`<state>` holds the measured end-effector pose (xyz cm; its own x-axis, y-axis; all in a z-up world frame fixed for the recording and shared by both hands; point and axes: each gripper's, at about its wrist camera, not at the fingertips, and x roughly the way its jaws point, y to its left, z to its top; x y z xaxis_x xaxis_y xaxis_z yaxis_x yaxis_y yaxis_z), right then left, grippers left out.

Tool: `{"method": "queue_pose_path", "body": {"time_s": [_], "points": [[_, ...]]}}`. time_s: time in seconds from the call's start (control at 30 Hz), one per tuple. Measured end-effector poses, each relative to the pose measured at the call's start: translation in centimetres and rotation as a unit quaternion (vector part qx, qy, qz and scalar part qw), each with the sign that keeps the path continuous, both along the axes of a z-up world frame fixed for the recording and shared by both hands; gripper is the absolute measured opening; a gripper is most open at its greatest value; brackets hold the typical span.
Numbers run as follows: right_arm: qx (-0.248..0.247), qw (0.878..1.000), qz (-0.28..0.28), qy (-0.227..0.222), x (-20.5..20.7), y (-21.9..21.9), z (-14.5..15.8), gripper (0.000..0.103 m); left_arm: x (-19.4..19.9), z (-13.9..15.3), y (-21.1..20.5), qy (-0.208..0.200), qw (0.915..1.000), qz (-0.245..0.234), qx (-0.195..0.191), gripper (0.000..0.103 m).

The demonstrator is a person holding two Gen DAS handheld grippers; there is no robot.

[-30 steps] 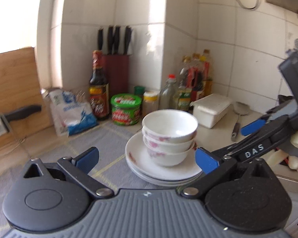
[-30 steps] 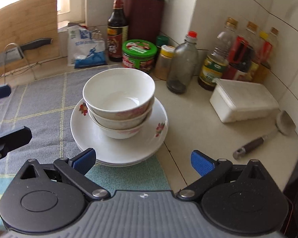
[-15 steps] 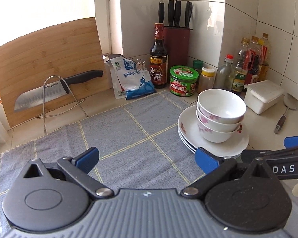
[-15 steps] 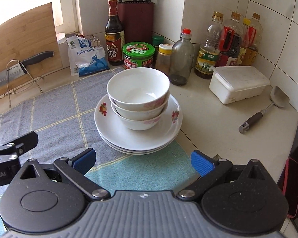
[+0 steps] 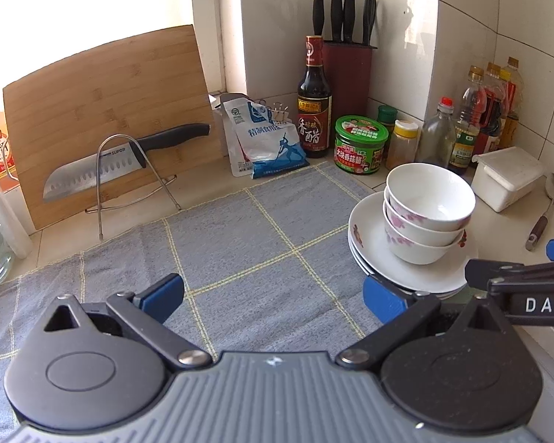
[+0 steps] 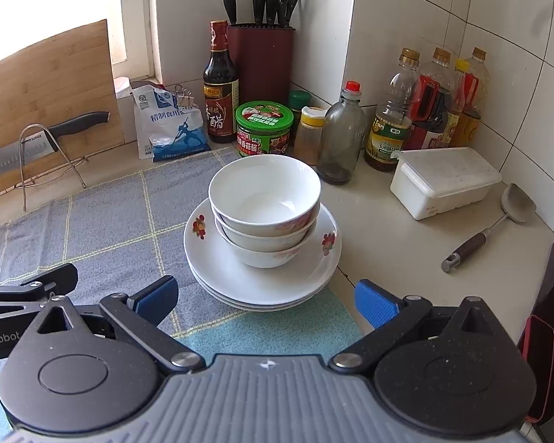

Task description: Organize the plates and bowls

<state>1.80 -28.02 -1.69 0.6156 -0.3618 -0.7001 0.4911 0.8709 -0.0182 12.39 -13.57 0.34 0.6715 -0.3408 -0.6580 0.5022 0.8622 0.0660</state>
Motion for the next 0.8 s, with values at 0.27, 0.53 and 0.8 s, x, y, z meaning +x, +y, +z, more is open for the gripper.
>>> {"method": "queue_pose_path", "body": {"time_s": [0.27, 0.53, 0.8], "points": [[0.0, 1.0, -0.008, -0.001, -0.11, -0.29, 0.02, 0.103, -0.17, 0.16, -0.35, -0.003, 1.0, -0.002, 0.0, 0.102], [-0.003, 1.0, -0.008, -0.001, -0.01, -0.22, 0.03, 0.103, -0.23, 0.23, -0.24, -0.007, 1.0, -0.003, 0.002, 0.102], [-0.006, 1.0, -0.01, 0.0, 0.1, -0.19, 0.07, 0.103, -0.16, 0.3, -0.33, -0.009, 1.0, -0.003, 0.002, 0.102]]}}
